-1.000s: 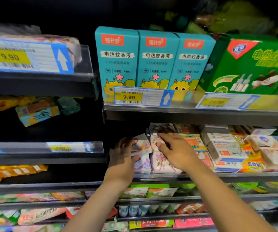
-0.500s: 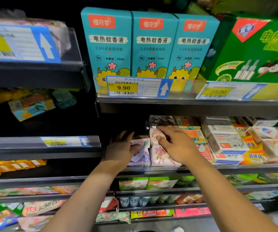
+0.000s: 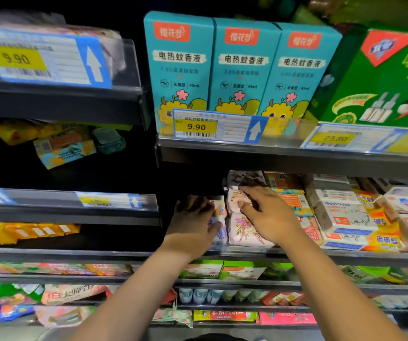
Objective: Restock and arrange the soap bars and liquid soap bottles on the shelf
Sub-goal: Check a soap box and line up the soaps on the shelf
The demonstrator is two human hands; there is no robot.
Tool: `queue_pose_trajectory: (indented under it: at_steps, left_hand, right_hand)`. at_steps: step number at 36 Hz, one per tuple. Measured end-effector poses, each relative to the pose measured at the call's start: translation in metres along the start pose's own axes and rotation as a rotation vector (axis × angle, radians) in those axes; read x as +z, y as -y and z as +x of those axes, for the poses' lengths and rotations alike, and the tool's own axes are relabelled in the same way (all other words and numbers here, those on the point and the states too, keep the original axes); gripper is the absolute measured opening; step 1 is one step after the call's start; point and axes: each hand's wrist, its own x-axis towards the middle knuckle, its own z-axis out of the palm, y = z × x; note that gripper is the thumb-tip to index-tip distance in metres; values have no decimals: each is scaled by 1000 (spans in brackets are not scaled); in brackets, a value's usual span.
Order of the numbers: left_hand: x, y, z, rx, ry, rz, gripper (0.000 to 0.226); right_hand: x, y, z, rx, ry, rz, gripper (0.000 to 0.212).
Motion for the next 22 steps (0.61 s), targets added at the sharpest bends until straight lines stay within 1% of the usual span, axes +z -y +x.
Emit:
queue_pose_trajectory:
  at_steps: [4, 7, 12, 15, 18, 22]
  left_hand:
    - [7, -8, -14, -16, 39, 13, 60]
    - [8, -12, -19, -12, 38, 58, 60]
    - [10, -18, -35, 27, 140, 104, 68]
    - [8, -15, -48, 85, 101, 55, 69]
    - [-1, -7, -56, 150, 34, -42, 57]
    - [-13, 0, -63, 157, -65, -194, 40]
  right_hand:
    - [0, 2, -1, 3, -10, 9, 47]
    - [-2, 4, -2, 4, -6, 5, 47]
    - [-2, 5, -3, 19, -2, -3, 47]
    - [-2, 7, -3, 13, -2, -20, 47]
    - [-5, 12, -1, -3, -1, -56, 47]
    - [-12, 19, -1, -11, 37, -163, 48]
